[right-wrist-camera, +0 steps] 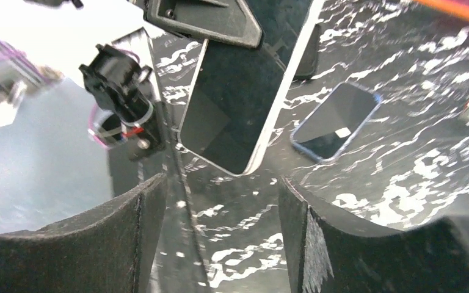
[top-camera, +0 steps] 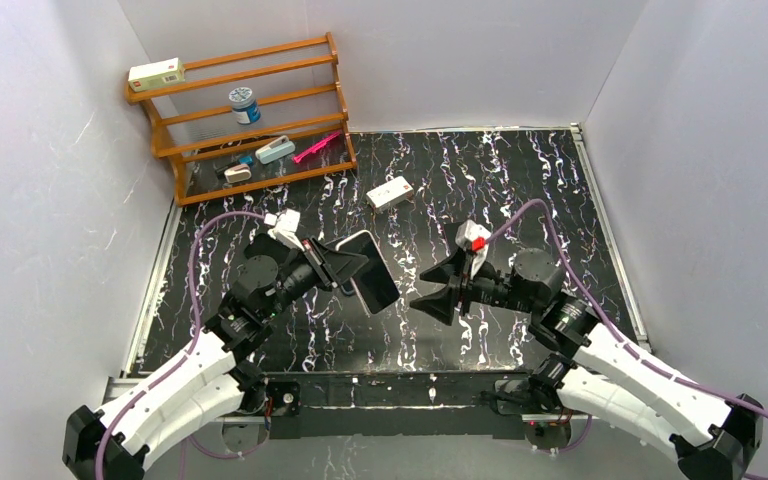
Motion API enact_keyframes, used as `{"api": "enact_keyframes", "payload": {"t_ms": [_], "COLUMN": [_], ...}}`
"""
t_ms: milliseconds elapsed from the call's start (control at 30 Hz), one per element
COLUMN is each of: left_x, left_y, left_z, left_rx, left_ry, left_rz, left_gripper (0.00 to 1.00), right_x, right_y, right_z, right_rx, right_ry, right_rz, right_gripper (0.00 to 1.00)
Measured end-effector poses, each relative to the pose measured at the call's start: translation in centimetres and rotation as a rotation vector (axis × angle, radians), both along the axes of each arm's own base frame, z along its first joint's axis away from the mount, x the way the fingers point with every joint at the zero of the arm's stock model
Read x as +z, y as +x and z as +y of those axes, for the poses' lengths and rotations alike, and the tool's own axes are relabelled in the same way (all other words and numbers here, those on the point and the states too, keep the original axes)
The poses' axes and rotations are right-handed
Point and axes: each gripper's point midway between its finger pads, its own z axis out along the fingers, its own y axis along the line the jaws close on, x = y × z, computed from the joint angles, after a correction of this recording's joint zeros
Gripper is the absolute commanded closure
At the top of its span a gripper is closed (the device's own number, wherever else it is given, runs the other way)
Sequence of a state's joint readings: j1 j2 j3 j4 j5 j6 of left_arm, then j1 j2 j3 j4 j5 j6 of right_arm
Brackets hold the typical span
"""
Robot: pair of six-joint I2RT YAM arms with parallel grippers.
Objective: Take the phone out of the phone case
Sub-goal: Remove the phone case from the phone.
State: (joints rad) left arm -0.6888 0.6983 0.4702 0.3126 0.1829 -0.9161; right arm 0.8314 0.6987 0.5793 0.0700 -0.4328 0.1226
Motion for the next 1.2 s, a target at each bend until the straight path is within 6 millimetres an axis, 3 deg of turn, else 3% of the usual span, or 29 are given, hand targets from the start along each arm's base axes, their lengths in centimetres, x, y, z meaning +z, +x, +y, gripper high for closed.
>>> {"api": "enact_keyframes", "payload": {"t_ms": [200, 367, 467, 767, 1200], "left_x": [0.9, 0.3, -0.7, -1.0, 0.6], "left_y": [1.5, 1.9, 2.0, 2.0, 1.8], "left_z": [1.0, 1.6, 1.7, 1.8, 1.7], "left_rx": [0.111, 0.164, 0.178, 0.185, 0.167], "left_ry": [-0.061, -0.133, -0.148, -0.247, -0.351], "left_rz": [0.005, 0.034, 0.066, 0.112, 0.115], "left_gripper": [1.00, 1.00, 1.00, 1.00, 1.00], "right_x": [-0.9, -5.8, -7.2, -2.6, -2.4], "right_y": [-0.1, -0.9, -1.4, -0.9, -0.1], "right_z": [0.9, 1.5, 1.4, 1.7, 2.5], "right_rx": [-0.088, -0.136, -0.154, -0.112, -0.106], "right_ry": [0.114, 0.174, 0.212, 0.415, 0.444], "right_rz": [0.381, 0.754, 0.892, 0.972, 1.010], "right_gripper": [0.45, 0.52, 0.52, 0.52, 0.55]}}
